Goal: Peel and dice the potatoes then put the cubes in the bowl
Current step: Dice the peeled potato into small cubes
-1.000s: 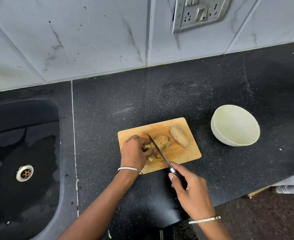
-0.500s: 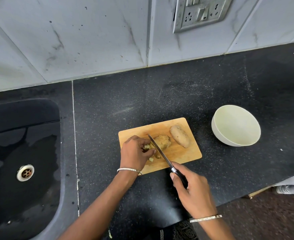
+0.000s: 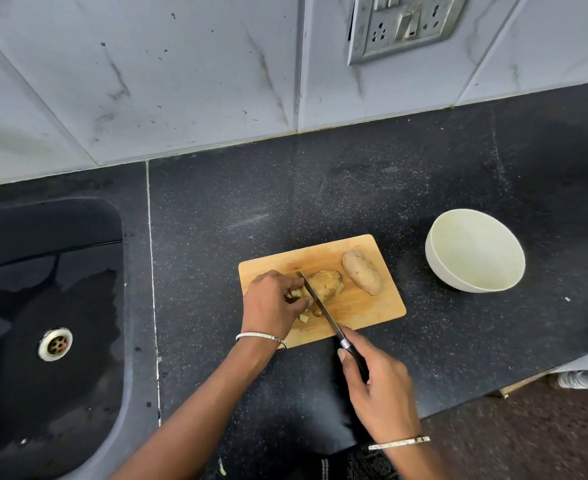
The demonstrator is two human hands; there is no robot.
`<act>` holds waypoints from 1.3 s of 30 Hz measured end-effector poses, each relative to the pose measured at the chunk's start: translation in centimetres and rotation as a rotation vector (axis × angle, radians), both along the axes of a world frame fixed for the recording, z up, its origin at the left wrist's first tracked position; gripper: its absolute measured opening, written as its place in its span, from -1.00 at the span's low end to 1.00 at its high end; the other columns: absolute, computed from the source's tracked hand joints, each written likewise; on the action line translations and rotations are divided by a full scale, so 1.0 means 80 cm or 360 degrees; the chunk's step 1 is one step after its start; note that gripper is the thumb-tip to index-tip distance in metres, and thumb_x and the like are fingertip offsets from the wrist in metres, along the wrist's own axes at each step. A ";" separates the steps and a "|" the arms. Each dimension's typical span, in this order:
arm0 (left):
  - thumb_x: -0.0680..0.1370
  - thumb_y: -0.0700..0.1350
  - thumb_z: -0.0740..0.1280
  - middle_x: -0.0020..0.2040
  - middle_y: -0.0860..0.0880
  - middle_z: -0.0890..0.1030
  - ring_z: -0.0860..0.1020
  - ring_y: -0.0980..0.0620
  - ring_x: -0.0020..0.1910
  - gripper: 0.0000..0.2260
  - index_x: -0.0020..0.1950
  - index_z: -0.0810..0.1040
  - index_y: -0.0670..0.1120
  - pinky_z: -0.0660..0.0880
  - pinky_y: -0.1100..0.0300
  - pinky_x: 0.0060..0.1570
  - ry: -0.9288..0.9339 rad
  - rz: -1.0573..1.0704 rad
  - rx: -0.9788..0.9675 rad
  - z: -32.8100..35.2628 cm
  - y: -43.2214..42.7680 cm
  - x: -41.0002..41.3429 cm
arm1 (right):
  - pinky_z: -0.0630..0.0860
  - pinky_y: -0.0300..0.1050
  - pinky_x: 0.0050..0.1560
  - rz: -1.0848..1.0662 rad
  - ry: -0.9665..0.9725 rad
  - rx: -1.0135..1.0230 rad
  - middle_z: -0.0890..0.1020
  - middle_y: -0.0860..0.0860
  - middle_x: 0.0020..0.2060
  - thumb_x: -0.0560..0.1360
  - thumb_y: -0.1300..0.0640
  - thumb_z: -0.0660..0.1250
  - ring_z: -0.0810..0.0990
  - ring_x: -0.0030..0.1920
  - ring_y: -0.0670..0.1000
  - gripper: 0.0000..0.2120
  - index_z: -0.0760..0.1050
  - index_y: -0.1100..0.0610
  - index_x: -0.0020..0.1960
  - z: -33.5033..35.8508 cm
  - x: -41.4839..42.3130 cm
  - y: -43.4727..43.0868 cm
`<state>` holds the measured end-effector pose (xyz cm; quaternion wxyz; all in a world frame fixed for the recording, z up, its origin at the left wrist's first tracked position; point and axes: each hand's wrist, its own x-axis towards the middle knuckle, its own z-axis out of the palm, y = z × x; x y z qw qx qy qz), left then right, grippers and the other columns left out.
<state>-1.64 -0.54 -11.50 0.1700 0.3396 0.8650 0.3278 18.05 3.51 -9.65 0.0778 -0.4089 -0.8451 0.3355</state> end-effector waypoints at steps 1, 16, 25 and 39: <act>0.35 0.01 0.56 -0.06 0.03 0.66 0.55 0.02 -0.10 -0.70 0.06 0.69 0.02 0.50 0.13 -0.09 0.0017 -0.0012 -0.0013 0.001 0.001 0.000 | 0.26 -0.45 -0.43 0.0002 -0.0015 0.0020 0.54 -0.18 -0.36 0.58 0.03 0.31 0.40 -0.45 -0.24 -0.64 0.49 -0.18 0.35 -0.002 0.000 -0.001; 0.30 0.02 0.60 -0.18 0.14 0.60 0.50 0.09 -0.09 -0.64 0.03 0.60 0.04 0.48 0.16 -0.10 0.0038 -0.0099 -0.0069 0.008 0.004 -0.001 | 0.24 -0.43 -0.48 -0.0066 0.0144 -0.0070 0.54 -0.25 -0.44 0.55 0.11 0.38 0.45 -0.45 -0.20 -0.65 0.55 -0.13 0.30 -0.006 0.005 0.009; 0.36 0.02 0.51 -0.23 0.17 0.49 0.43 0.10 -0.16 -0.84 -0.12 0.61 0.07 0.27 0.28 -0.18 0.0100 -0.0043 -0.0055 0.001 -0.002 0.001 | 0.17 -0.39 -0.55 -0.0039 0.0182 -0.0120 0.51 -0.32 -0.46 0.55 0.14 0.38 0.40 -0.52 -0.13 -0.65 0.55 -0.10 0.30 -0.009 0.004 0.009; 0.36 -0.08 0.42 -0.22 0.16 0.51 0.45 0.11 -0.18 -0.92 -0.20 0.56 0.07 0.32 0.26 -0.21 0.0049 0.0021 0.0012 0.002 -0.005 0.002 | 0.23 -0.42 -0.50 -0.0022 0.0170 -0.0117 0.51 -0.42 -0.40 0.55 0.13 0.37 0.46 -0.44 -0.21 -0.64 0.54 -0.11 0.32 -0.008 0.006 0.007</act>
